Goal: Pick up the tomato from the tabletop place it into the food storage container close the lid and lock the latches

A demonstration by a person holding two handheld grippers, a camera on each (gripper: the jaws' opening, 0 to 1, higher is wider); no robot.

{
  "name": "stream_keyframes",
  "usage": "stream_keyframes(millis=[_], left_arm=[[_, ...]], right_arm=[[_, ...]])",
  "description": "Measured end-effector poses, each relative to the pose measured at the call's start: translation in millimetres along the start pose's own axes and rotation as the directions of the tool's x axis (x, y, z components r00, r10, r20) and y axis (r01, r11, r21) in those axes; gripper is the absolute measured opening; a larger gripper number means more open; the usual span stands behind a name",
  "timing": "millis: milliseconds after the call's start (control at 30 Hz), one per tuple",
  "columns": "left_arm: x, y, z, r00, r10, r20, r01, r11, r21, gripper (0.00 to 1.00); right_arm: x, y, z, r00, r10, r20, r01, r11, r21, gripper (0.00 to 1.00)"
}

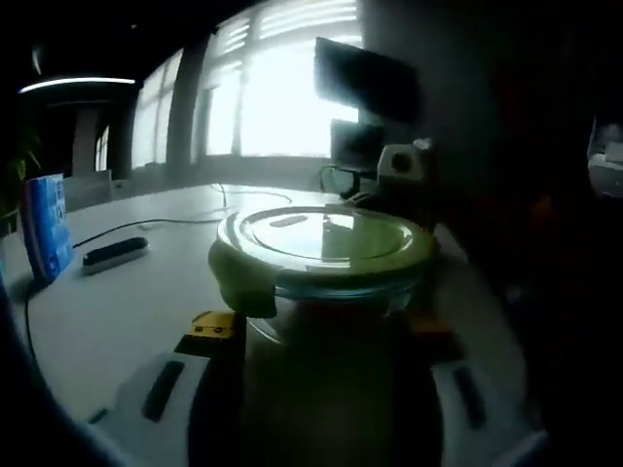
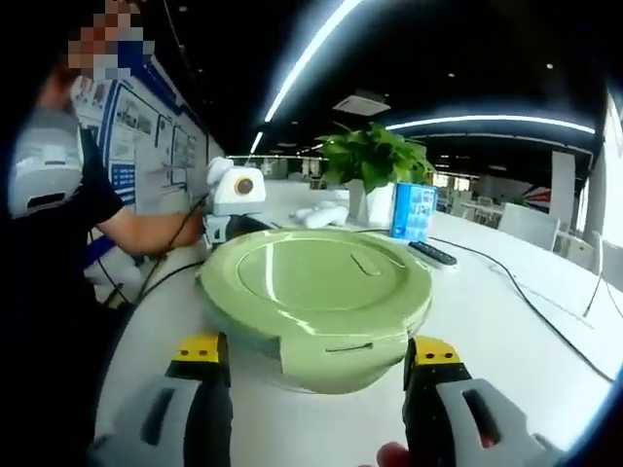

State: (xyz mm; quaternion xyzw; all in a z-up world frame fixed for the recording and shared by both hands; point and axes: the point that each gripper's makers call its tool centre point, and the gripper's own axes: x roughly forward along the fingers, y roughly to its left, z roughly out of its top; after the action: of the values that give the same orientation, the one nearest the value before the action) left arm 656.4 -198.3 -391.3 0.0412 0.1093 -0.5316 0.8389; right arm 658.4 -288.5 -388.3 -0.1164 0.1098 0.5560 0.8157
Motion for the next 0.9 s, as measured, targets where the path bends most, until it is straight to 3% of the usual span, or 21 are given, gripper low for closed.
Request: stream_keyframes(millis=[300, 467, 667, 900], left_arm=[[18.7, 11.4, 2.6, 0.997, 0.029, -0.068, -0.028, 1.000, 0.015, 0.48], [26.0, 19.2, 10.6, 0.998, 0.045, -0.044, -0.044, 0.999, 0.026, 0.44], [39.6, 27.3, 15.6, 0.998, 0.048, -0.040, -0.047, 0.999, 0.007, 0.45], [33.6, 25.2, 15.6, 0.999, 0.036, 0.008, -0.035, 0.998, -0.046, 0.41]], right_arm=[[-7.2, -21.8, -4.2, 1.000, -0.013, 0.017, 0.012, 1.000, 0.015, 0.63], [-15.4, -39.2, -7.2, 0.999, -0.020, 0.046, 0.018, 0.999, 0.041, 0.61], [-17.0, -52.3, -8.5, 0.999, -0.034, 0.026, 0.033, 0.998, 0.044, 0.62], [-22.9, -49.2, -11.3, 0.997, -0.061, 0.041, 0.058, 0.995, 0.079, 0.57]])
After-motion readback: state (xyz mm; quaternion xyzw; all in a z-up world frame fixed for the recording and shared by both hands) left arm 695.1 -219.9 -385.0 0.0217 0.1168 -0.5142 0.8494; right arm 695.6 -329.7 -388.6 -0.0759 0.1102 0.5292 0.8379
